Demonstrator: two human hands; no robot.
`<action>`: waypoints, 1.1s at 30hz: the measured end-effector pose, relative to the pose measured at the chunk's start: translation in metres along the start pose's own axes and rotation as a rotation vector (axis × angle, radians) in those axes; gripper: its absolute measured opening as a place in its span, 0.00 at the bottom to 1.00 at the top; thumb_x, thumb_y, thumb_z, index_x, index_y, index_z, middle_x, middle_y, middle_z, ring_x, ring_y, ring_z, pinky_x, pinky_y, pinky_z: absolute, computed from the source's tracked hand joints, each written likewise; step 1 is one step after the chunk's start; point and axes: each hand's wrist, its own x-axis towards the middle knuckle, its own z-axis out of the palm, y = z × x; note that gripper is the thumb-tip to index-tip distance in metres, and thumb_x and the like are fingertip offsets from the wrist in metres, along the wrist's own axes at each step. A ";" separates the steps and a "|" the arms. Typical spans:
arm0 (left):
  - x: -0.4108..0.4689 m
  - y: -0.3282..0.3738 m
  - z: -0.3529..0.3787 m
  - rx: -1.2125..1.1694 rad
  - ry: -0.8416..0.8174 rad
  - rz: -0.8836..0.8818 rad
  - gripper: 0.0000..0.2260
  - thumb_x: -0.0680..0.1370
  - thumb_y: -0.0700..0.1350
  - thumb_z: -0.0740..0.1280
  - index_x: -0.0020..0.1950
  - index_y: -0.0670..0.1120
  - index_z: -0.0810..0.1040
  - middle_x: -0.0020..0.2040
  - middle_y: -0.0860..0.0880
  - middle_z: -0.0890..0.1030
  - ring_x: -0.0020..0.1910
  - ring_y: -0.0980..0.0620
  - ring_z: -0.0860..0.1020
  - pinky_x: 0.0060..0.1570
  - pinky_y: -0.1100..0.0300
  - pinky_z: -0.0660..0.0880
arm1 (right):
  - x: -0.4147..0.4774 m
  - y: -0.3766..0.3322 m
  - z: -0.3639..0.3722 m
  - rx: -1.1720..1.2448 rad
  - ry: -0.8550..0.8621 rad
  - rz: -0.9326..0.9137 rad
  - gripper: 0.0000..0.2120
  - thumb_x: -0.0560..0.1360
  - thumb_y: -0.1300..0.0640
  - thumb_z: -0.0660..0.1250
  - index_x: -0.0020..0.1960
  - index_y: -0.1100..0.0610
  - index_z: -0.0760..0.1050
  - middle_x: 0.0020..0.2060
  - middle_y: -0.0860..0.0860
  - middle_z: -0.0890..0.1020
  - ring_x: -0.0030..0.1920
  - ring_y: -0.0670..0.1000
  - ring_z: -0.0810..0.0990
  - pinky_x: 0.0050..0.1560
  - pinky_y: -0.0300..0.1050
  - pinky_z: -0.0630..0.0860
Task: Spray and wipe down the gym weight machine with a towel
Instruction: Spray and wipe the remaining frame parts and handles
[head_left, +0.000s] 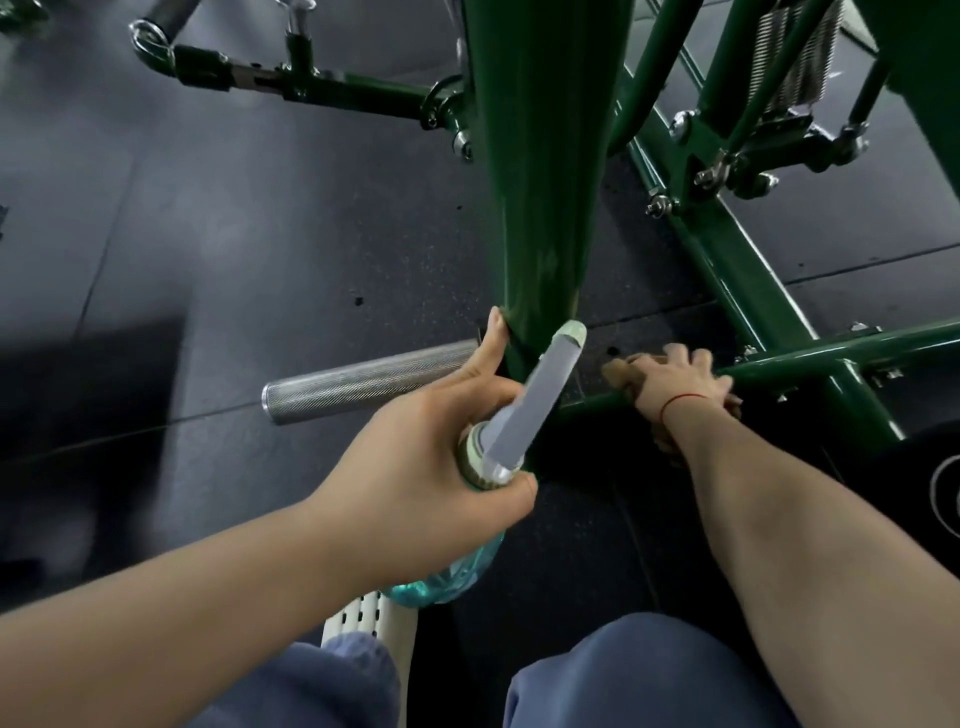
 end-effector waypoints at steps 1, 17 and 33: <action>0.000 -0.002 0.003 0.006 0.007 0.015 0.10 0.72 0.40 0.76 0.52 0.47 0.81 0.68 0.79 0.63 0.77 0.68 0.56 0.60 0.42 0.76 | 0.003 0.006 -0.002 -0.013 -0.009 0.047 0.24 0.78 0.51 0.65 0.72 0.39 0.67 0.74 0.53 0.60 0.72 0.63 0.57 0.66 0.67 0.63; 0.003 -0.008 0.060 0.237 0.165 0.002 0.13 0.69 0.57 0.68 0.52 0.69 0.74 0.81 0.61 0.32 0.34 0.52 0.82 0.36 0.55 0.77 | -0.008 0.020 0.003 -0.065 0.006 -0.158 0.35 0.76 0.61 0.67 0.76 0.38 0.58 0.77 0.46 0.60 0.72 0.62 0.60 0.67 0.64 0.64; 0.011 -0.098 0.151 0.060 0.341 0.085 0.24 0.75 0.50 0.71 0.71 0.49 0.75 0.84 0.49 0.51 0.61 0.80 0.68 0.50 0.73 0.75 | -0.019 0.012 0.020 -0.041 0.056 -0.087 0.37 0.74 0.61 0.69 0.76 0.41 0.58 0.79 0.54 0.54 0.74 0.67 0.55 0.69 0.69 0.62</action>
